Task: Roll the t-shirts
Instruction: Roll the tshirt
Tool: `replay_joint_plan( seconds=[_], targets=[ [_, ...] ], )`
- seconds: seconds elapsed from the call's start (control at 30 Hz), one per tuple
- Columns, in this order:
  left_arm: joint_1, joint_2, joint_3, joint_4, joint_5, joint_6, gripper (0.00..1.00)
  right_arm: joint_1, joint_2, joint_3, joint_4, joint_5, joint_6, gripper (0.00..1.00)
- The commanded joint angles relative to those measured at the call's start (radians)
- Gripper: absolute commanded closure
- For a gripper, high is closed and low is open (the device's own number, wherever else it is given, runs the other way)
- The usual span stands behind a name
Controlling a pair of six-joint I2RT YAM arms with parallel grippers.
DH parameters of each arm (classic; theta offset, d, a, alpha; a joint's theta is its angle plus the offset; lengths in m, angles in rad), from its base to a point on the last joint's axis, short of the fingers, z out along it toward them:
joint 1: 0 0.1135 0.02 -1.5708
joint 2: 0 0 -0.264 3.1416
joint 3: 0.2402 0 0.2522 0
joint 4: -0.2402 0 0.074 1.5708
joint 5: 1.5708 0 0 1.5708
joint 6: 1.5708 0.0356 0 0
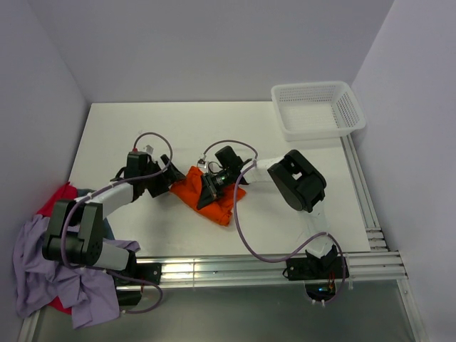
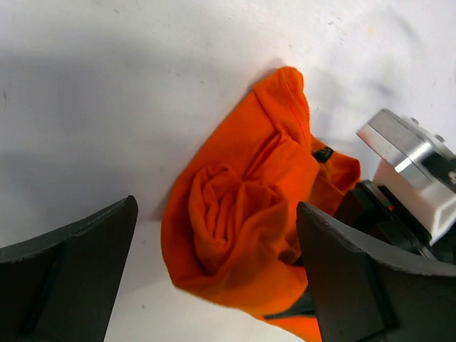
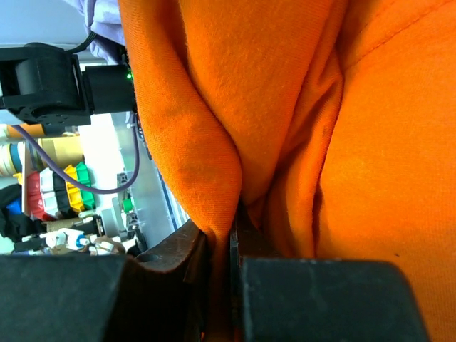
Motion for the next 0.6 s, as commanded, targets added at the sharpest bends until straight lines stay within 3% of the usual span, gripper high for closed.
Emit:
replay_joint_plan(
  seconds=[0.0,0.2,0.43,0.47,0.53,0.57],
  targets=[
    [0.002,-0.084,-0.025,0.050,-0.013,-0.014,0.01,0.002,-0.027,0.006,-0.009,-0.001,-0.009,1.00],
    [-0.012,-0.087,-0.088,0.106,0.047,-0.060,0.01,0.003,-0.025,0.006,-0.009,0.001,-0.003,1.00],
    [-0.069,-0.007,-0.057,0.107,-0.011,-0.066,0.03,0.002,-0.018,0.009,-0.009,-0.007,-0.004,1.00],
    [-0.069,0.002,-0.048,0.094,-0.025,-0.061,0.09,0.002,-0.018,0.010,-0.009,-0.008,-0.003,1.00],
    [-0.069,0.022,-0.031,0.080,-0.051,-0.058,0.39,0.002,-0.019,0.009,-0.009,-0.011,-0.004,1.00],
    [-0.069,0.027,-0.020,0.077,-0.088,-0.057,0.65,0.005,-0.021,0.009,-0.009,-0.010,-0.009,1.00]
  ],
)
